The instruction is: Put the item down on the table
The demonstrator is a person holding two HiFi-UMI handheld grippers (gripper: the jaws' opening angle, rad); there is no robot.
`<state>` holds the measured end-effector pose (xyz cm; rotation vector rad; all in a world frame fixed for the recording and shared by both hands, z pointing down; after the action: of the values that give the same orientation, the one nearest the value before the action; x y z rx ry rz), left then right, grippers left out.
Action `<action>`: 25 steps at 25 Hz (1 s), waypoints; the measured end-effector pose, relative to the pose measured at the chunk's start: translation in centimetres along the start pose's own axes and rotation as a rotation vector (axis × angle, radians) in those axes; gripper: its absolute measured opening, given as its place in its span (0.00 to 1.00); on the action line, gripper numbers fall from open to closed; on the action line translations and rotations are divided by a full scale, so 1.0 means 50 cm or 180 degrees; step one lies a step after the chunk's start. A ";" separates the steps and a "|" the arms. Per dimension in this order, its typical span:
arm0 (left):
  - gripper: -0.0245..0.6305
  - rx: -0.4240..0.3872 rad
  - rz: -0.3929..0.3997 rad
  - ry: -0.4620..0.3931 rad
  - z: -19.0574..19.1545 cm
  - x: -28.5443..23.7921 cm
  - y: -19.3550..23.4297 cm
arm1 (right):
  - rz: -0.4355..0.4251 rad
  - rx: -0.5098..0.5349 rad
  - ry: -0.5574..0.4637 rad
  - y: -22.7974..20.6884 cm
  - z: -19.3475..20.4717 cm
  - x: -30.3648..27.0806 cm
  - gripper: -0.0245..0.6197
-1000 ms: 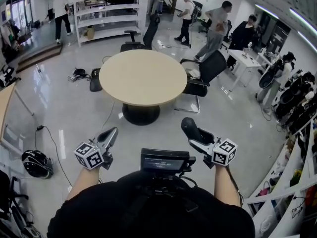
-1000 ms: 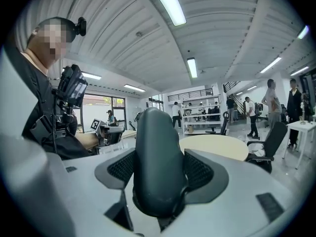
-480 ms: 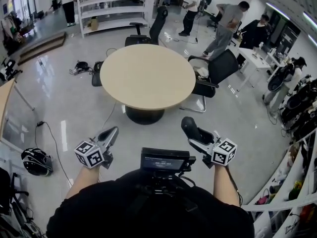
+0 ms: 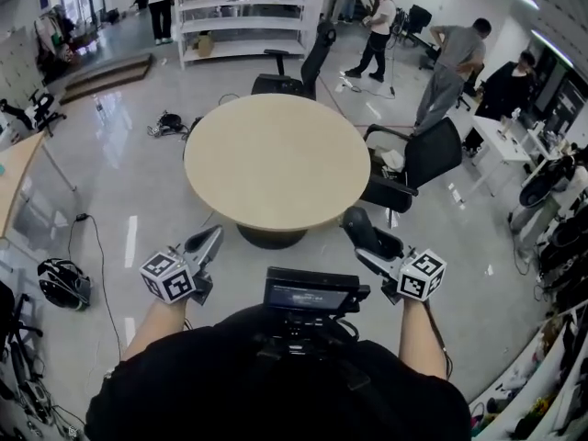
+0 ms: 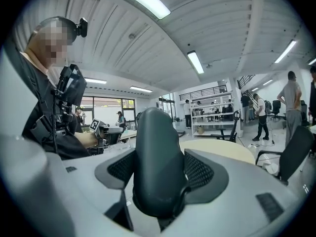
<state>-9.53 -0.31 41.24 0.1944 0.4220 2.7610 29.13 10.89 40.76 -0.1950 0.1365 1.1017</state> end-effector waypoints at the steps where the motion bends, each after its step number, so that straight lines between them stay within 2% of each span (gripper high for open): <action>1: 0.04 0.0040 -0.0019 -0.0022 0.004 -0.026 -0.003 | -0.0025 0.0000 -0.0006 -0.030 -0.002 0.002 0.52; 6: 0.04 0.0114 -0.0047 0.0040 0.020 -0.135 -0.008 | -0.0087 -0.0063 -0.0007 -0.141 0.003 0.002 0.52; 10: 0.04 0.0106 -0.0033 0.0111 0.013 -0.190 0.013 | -0.0076 -0.0152 0.0015 -0.191 0.005 -0.008 0.52; 16: 0.04 0.0204 0.0131 0.0140 0.007 -0.294 0.082 | 0.0117 -0.0207 0.0074 -0.267 -0.007 -0.028 0.52; 19: 0.04 0.0223 0.0301 0.0148 -0.015 -0.356 0.153 | 0.0278 -0.0160 0.0100 -0.301 -0.039 -0.063 0.52; 25: 0.04 0.0167 0.0690 0.0205 -0.074 -0.498 0.363 | 0.0686 -0.0101 0.0073 -0.384 -0.102 -0.181 0.52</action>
<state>7.37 -26.33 41.36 0.1735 0.5185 2.9770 42.19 -6.53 39.36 -0.2252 0.1633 1.3170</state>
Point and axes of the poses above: the fingertips, and each gripper's own axes: x backward along the fingers, y to its left, z out of its underside, the point moved 5 cm from there along x, backward along the fingers, and after that the axes turned 9 degrees about z, right-handed, at the moved point
